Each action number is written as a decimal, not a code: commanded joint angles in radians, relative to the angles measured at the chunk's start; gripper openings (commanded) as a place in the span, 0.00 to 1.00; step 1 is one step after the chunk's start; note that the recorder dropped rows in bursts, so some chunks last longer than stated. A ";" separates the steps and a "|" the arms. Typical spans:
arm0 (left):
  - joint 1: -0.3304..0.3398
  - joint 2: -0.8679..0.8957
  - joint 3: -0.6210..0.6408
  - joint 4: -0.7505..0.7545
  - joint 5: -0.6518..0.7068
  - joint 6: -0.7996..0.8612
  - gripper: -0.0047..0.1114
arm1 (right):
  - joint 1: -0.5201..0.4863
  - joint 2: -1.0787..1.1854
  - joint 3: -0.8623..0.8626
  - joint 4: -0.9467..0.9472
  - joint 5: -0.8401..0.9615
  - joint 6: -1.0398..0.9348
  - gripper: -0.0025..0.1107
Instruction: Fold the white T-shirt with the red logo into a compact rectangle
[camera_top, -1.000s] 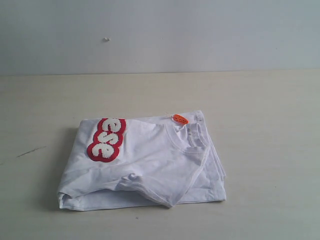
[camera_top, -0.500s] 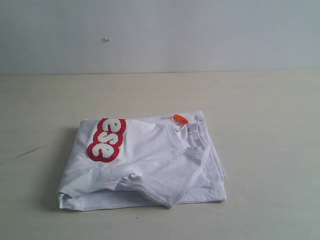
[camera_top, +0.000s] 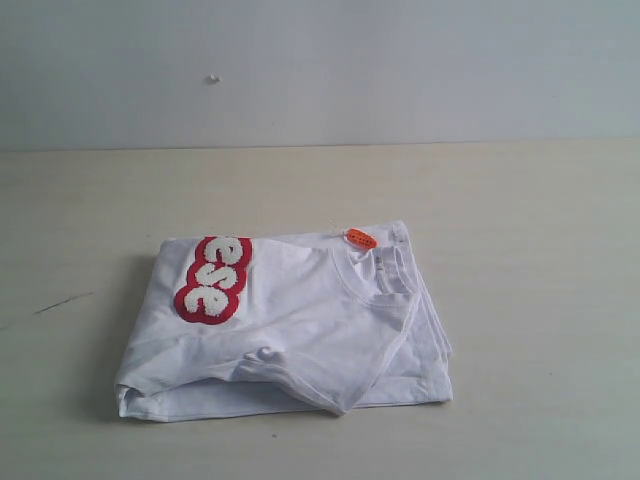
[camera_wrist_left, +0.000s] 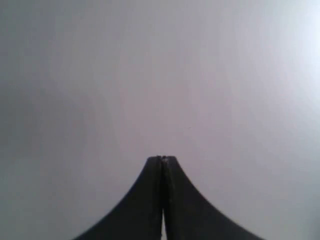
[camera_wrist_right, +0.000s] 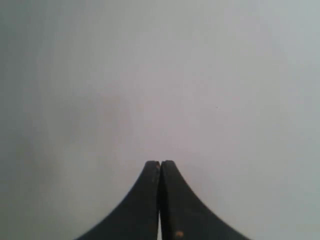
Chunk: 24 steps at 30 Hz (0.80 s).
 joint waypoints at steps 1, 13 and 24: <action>-0.005 -0.003 0.006 -0.003 0.006 0.004 0.04 | -0.002 -0.002 0.006 0.008 0.008 0.002 0.02; -0.005 -0.003 0.006 -0.003 0.006 0.004 0.04 | -0.002 -0.002 0.006 0.008 0.008 0.002 0.02; -0.005 -0.003 0.012 0.245 0.011 -0.080 0.04 | -0.002 -0.002 0.006 0.008 0.008 0.002 0.02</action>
